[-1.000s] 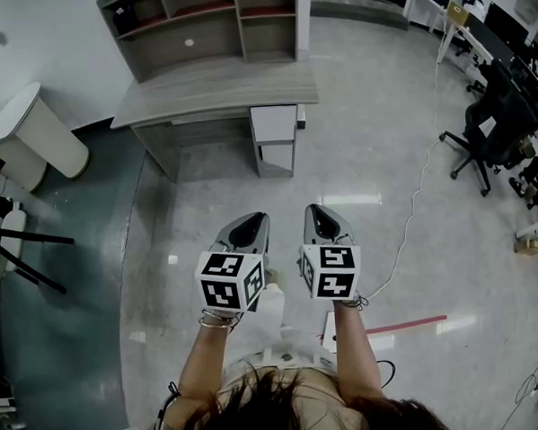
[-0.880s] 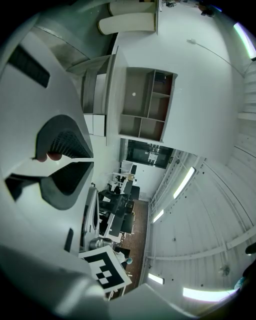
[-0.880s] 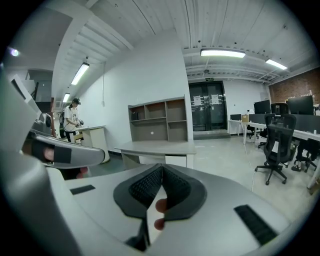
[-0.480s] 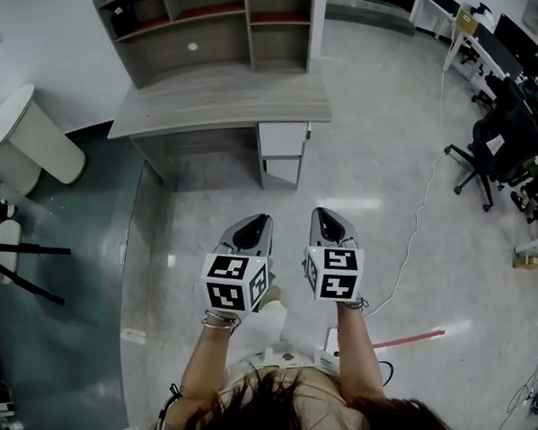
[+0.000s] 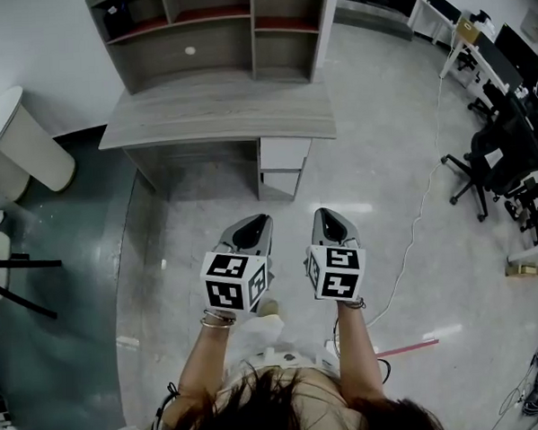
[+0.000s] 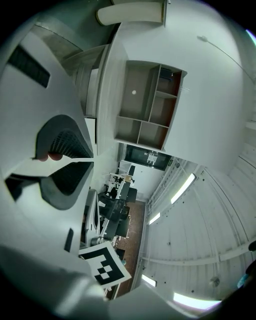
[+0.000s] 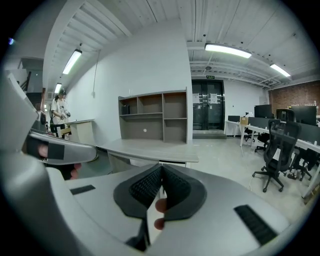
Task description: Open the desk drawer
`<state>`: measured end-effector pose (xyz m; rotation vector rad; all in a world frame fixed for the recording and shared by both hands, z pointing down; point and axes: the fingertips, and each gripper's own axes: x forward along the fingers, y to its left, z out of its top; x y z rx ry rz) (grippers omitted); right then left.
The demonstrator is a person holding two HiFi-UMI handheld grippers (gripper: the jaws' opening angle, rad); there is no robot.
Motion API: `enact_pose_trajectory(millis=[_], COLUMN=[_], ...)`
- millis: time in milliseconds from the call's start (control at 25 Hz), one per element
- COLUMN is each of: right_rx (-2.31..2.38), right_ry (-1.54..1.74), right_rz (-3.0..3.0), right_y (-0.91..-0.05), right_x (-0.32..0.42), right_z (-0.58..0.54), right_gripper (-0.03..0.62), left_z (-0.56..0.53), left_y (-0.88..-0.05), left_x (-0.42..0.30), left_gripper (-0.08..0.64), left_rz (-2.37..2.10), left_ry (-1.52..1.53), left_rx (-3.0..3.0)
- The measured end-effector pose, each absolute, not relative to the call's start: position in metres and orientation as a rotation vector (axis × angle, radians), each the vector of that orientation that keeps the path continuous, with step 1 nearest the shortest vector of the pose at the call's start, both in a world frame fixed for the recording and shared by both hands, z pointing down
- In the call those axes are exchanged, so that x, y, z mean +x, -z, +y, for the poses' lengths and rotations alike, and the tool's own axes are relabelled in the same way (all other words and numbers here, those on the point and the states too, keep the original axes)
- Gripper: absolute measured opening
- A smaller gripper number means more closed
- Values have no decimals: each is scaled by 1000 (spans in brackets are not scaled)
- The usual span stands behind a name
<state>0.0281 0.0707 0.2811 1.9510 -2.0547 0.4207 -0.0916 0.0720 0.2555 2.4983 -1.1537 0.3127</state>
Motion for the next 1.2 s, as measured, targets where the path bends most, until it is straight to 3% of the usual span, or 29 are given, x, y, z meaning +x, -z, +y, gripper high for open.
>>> enact_pose_trajectory(millis=[1200], right_rx=[1960], right_ry=[-504], right_rz=[-2064], right_y=[-305], right_x=[59], right_z=[-27], right_gripper=[23], left_z=[-34], left_y=[-288], left_x=[-83], left_gripper=[31], left_rz=[-1146], left_ry=[-356], left_rx=[2452])
